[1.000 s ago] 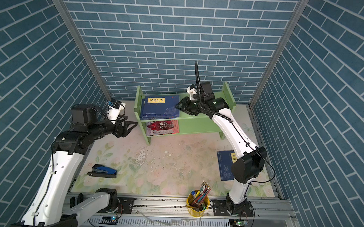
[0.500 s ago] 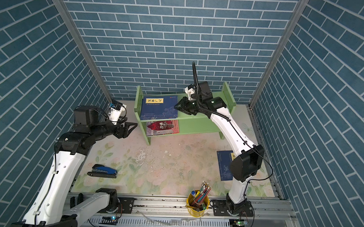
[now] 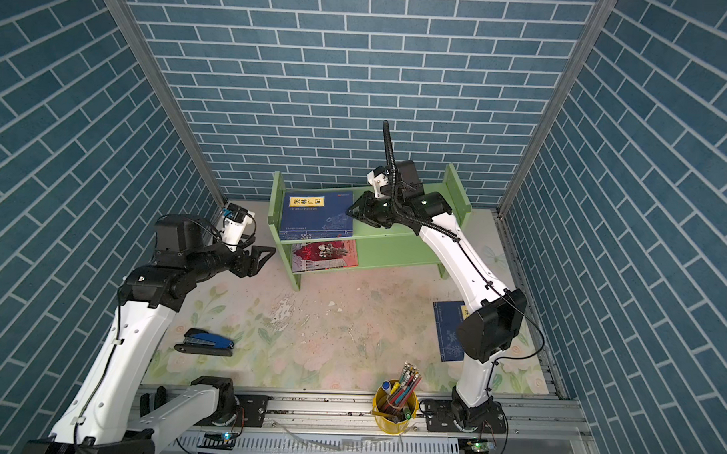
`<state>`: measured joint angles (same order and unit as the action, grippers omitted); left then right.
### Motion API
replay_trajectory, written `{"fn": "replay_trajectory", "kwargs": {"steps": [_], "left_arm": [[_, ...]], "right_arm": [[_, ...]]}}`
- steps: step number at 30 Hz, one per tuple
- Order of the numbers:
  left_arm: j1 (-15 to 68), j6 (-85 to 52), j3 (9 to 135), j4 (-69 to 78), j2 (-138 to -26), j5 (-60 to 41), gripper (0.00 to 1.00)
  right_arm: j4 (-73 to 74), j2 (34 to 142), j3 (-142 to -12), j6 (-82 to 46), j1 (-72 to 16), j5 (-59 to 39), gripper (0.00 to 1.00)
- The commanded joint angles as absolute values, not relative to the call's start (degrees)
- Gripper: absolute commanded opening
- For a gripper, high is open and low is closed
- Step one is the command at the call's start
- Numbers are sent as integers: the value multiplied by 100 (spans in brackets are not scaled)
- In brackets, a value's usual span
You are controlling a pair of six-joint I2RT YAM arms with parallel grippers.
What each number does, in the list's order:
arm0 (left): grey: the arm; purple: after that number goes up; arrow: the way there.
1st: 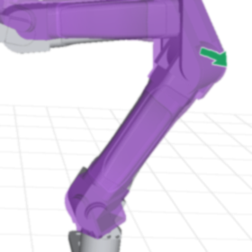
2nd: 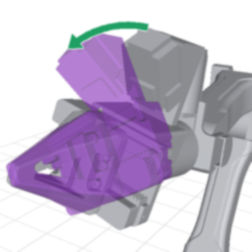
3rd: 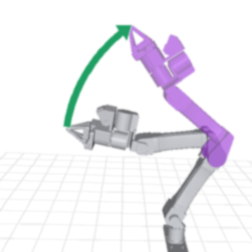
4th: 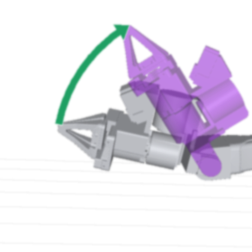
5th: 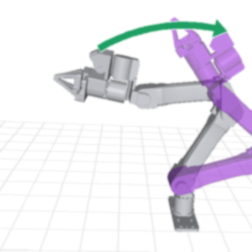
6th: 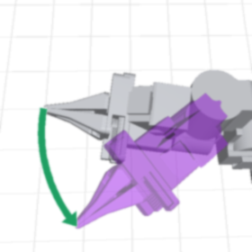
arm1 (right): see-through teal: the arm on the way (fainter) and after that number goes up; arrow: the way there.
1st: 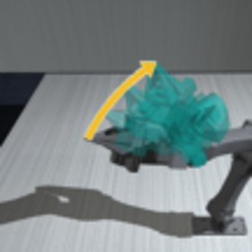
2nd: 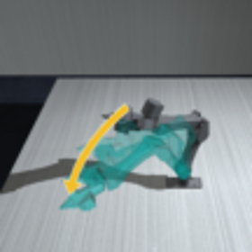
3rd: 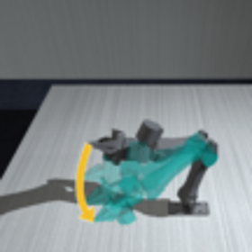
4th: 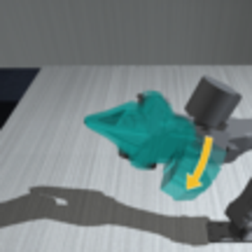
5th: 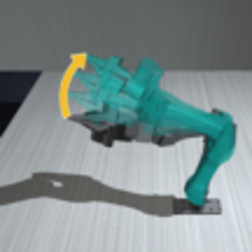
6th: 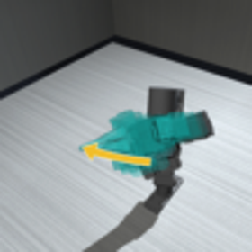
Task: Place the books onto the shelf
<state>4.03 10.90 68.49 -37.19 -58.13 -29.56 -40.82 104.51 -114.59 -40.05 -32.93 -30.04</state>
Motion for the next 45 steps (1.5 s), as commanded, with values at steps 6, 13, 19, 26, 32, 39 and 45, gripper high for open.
{"fn": "replay_trajectory", "kwargs": {"steps": [6, 13, 19, 26, 32, 39, 45], "left_arm": [[387, 936, 6768, -3470, -5801, -2952, 73], [396, 923, 6743, -3459, -5788, -2958, 73], [396, 920, 6724, -3458, -5767, -2971, 73], [396, 923, 6689, -3428, -5762, -2962, 73], [396, 903, 6627, -3331, -5770, -2900, 73], [404, 897, 6620, -3214, -5820, -2918, 73], [413, 914, 6583, -3000, -5920, -2841, 73]], "right_arm": [[-4148, 10599, -11690, -3868, -3331, -3103, 28], [-4189, 10669, -11844, -3857, -3331, -3119, 27], [-4234, 10731, -11953, -3850, -3322, -3129, 27], [-4304, 10801, -12082, -3847, -3331, -3129, 27], [-4330, 10828, -12138, -3850, -3331, -3129, 27], [-4395, 10703, -12071, -3782, -3331, -2952, 30], [-4307, 10173, -11606, -3655, -3331, -2561, 32]]}}
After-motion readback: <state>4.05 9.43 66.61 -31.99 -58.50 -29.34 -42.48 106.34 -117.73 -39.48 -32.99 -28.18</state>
